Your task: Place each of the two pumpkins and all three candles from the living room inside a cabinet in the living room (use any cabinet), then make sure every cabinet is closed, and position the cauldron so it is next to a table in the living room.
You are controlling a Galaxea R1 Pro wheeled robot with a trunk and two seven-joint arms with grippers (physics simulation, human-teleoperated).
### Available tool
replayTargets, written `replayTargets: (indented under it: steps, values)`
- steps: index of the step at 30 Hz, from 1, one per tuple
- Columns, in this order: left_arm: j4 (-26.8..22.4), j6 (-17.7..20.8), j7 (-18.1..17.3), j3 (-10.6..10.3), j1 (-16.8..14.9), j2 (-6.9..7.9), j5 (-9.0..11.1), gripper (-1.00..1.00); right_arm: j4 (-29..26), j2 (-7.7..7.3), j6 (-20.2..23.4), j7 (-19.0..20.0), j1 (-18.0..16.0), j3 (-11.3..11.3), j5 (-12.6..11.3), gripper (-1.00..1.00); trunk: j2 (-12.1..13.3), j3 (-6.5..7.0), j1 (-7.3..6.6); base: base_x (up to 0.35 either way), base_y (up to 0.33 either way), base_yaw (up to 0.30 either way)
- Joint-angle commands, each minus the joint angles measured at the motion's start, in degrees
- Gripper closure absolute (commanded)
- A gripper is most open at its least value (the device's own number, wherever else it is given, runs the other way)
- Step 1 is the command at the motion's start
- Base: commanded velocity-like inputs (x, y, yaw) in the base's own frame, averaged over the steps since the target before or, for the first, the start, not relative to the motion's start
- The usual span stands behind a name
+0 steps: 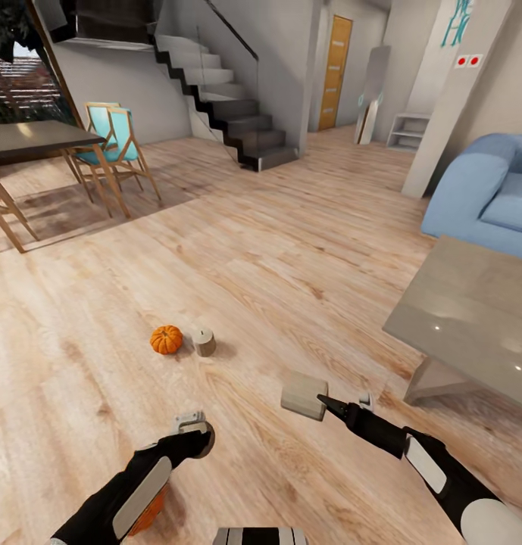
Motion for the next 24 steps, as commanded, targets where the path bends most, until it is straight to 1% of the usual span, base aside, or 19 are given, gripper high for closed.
replayTargets:
  steps: [1, 2, 5, 7, 10, 13, 17, 20, 23, 24]
  values:
    - [-0.74, 1.07, 0.57, -0.04, -0.03, 0.27, 0.56, 1.0, 0.03, -0.05, 0.77, 0.21, -0.04, 0.28, -0.77, 1.0, 0.0, 0.18, -0.03, 0.0, 0.0, 0.0]
    - [-3.26, 4.5, 0.52, 2.24, 0.0, 1.24, 0.82, 1.0, 0.03, 0.05, 0.77, 0.16, -0.04, 0.28, -0.75, 1.0, 0.01, 0.4, -0.06, 0.0, 0.0, 0.0]
    - [-3.86, 6.62, 0.44, 4.28, 0.02, 1.7, 0.96, 1.0, 0.02, 0.03, 0.77, 0.16, -0.04, 0.28, -0.77, 1.0, 0.05, 1.06, -0.13, 0.0, 0.0, 0.0]
    - [-4.08, 8.13, 0.43, 5.15, 0.02, 1.75, 0.99, 1.0, 0.02, -0.12, 0.77, 0.15, -0.04, 0.28, -0.77, 1.0, 0.08, 1.51, -0.19, 0.0, 0.0, 0.0]
    - [-4.23, 9.34, 0.42, 5.74, 0.03, 1.78, 1.0, 1.0, 0.02, -0.2, 0.77, 0.15, -0.04, 0.28, -0.76, 1.0, 0.12, 2.17, -0.26, 0.0, 0.0, 0.0]
    - [-5.53, 10.74, 0.42, 6.64, -0.01, 1.85, 0.93, 1.0, 0.08, -0.24, 0.77, 0.09, -0.04, 0.28, -0.79, 1.0, 0.16, 2.84, -0.34, 0.0, 0.0, 0.0]
    - [-7.38, 14.36, 0.42, 9.08, 0.04, 1.87, 0.92, 1.0, 0.11, -0.27, 0.81, 0.07, -0.04, 0.28, -0.85, 1.0, 0.21, 3.72, -0.44, 0.0, 0.0, 0.0]
    - [-7.96, 15.93, 0.42, 11.02, 0.09, 1.87, 0.98, 1.0, 0.11, -0.15, 0.85, -0.25, -0.04, 0.28, -0.85, 1.0, 0.25, 4.39, -0.52, 0.0, 0.0, 0.024]
    - [-8.12, 16.44, 0.42, 11.93, 0.13, 1.87, 1.0, 1.0, 0.11, 0.09, 0.85, -0.79, -0.04, 0.32, -0.86, 1.0, 0.29, 5.05, -0.6, 0.0, 0.0, 0.162]
    - [-8.14, 16.51, 0.42, 12.05, 0.13, 1.87, 1.0, 1.0, 0.11, 0.13, 0.85, -0.9, -0.04, 0.33, -0.86, 1.0, 0.29, 5.05, -0.6, 0.0, 0.0, 0.236]
